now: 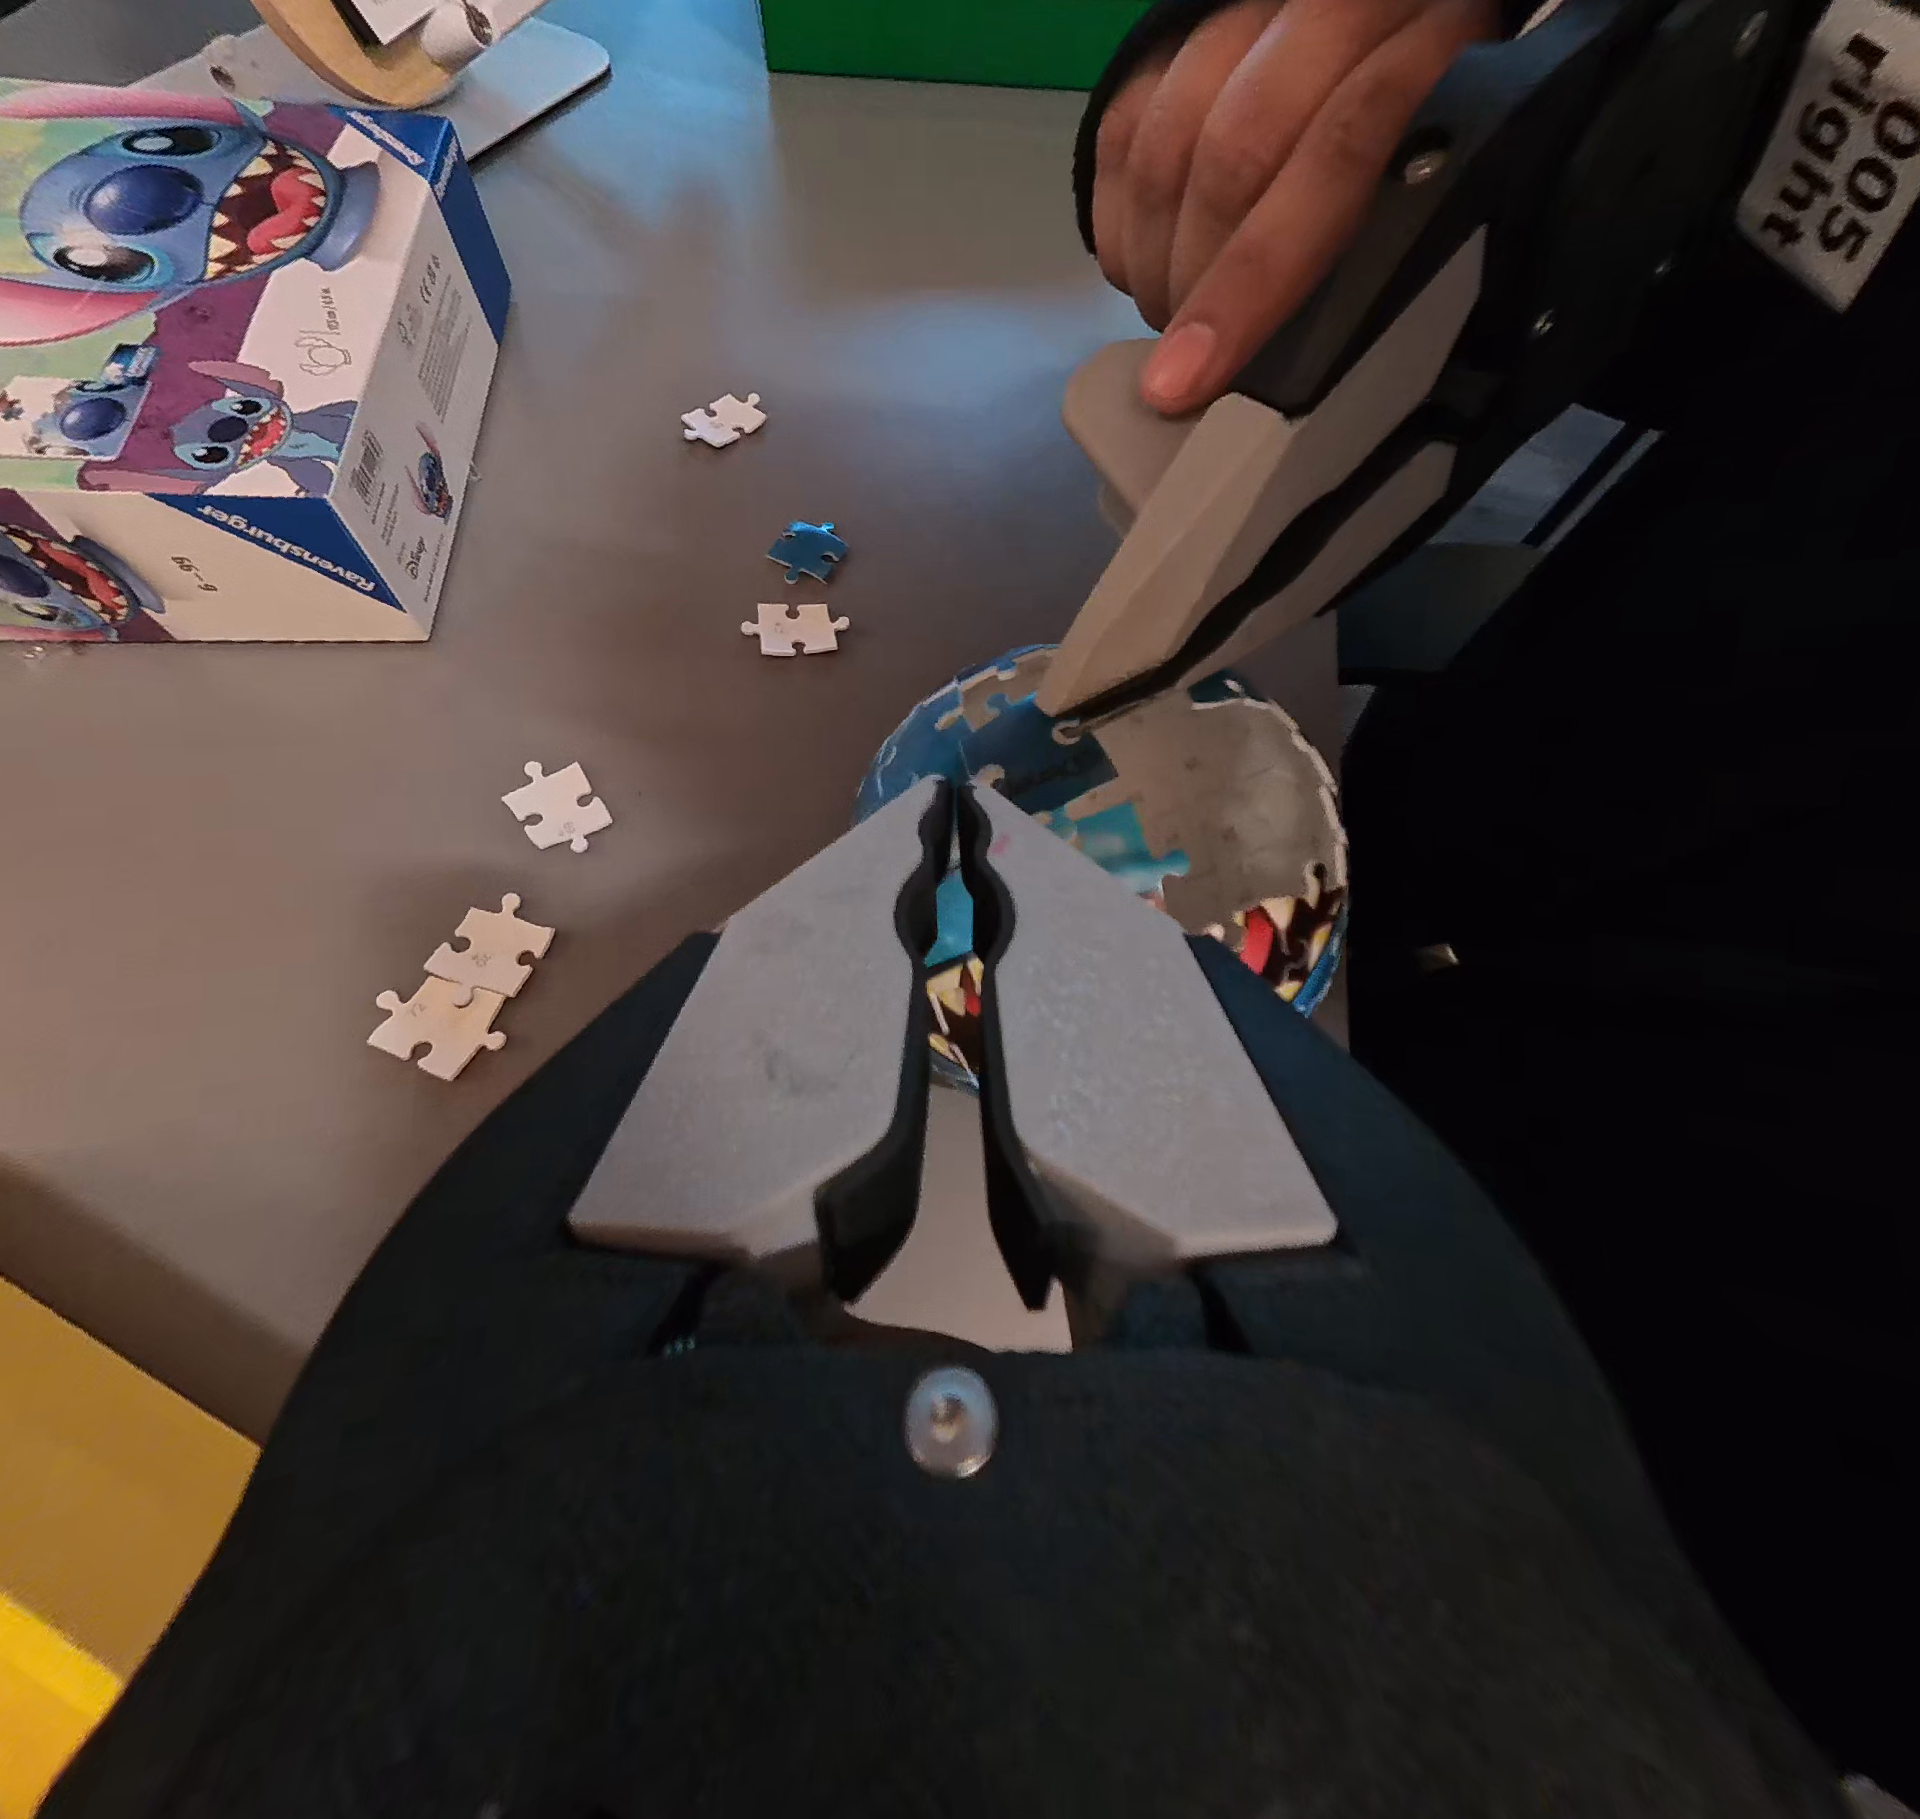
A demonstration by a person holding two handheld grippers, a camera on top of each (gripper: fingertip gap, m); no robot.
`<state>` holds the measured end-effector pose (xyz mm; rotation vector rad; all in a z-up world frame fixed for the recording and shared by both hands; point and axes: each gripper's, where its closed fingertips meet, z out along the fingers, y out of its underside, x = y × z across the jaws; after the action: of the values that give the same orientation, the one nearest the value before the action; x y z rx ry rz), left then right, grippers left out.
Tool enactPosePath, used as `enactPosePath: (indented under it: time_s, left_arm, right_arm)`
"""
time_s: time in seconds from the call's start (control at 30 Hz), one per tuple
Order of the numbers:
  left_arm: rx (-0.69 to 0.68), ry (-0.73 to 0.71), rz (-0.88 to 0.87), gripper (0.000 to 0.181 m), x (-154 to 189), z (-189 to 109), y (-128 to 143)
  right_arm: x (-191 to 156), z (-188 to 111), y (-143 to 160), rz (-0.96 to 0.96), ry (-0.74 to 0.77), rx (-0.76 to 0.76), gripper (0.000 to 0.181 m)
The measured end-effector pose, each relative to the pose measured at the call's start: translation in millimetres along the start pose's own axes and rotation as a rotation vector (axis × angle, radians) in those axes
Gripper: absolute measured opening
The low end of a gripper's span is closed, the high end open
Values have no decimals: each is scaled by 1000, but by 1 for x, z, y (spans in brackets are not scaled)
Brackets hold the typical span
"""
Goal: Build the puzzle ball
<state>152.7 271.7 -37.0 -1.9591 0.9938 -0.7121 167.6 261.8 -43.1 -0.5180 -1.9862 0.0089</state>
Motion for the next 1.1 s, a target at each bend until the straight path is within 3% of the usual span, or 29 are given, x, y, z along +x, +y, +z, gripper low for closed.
enactPosePath:
  time_s: [0.7, 0.9, 1.1]
  left_arm:
    - [-59, 38, 29, 0, 4, 7, 5]
    - [-53, -36, 19, 0, -9, 1, 10]
    - [14, -71, -38, 0, -17, -15, 12]
  right_arm:
    - [-1, 0, -1, 32, -49, 19, 0]
    - [2, 1, 10, 35, -32, -11, 0]
    - [24, -14, 14, 244, 6, 117, 0]
